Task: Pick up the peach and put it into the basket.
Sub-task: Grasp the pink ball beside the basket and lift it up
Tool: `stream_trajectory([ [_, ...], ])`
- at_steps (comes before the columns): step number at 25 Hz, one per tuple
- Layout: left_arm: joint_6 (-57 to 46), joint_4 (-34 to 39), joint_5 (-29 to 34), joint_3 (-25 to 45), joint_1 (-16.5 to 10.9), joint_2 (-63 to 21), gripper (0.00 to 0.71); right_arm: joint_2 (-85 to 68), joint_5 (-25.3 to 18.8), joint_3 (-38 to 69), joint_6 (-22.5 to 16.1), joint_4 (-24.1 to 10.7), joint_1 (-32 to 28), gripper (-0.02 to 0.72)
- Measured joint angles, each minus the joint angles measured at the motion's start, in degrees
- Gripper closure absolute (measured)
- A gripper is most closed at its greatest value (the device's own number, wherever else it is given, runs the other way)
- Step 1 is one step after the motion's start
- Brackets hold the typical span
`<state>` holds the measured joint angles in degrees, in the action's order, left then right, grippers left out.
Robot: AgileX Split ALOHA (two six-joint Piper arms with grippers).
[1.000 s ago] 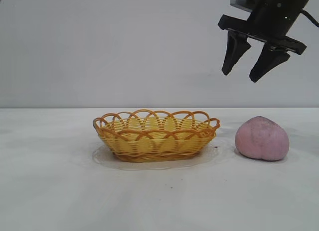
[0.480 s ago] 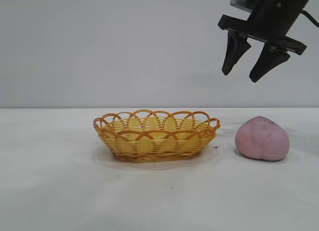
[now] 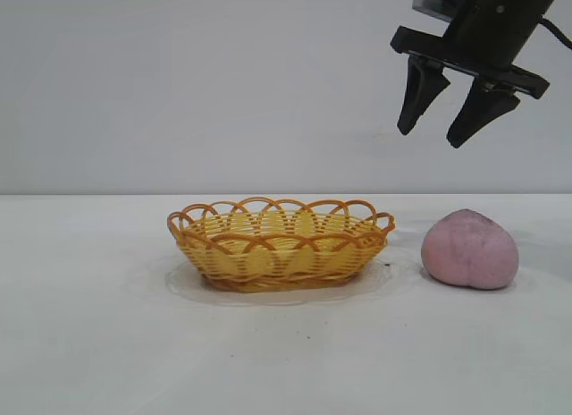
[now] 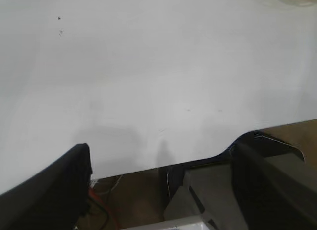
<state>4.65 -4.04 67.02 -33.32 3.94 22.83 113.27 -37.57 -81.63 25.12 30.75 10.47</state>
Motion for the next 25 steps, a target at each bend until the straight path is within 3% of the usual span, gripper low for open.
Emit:
stream_trajectory([
  [4,0.00,0.00,-2.61,4.76,0.00,-10.95,0.170,0.00,-0.05,0.00,0.09,0.00,0.00,0.283],
  [10,-0.23,-0.09,-2.83,5.64,0.00,-23.13,0.170,0.00,-0.14,0.00,0.13,0.00,0.00,0.283],
  [25,-0.23,-0.69,-2.83,5.64,-0.35,-23.83,0.170,-2.83,-0.34,-0.11,1.42,0.11,0.11,0.283],
])
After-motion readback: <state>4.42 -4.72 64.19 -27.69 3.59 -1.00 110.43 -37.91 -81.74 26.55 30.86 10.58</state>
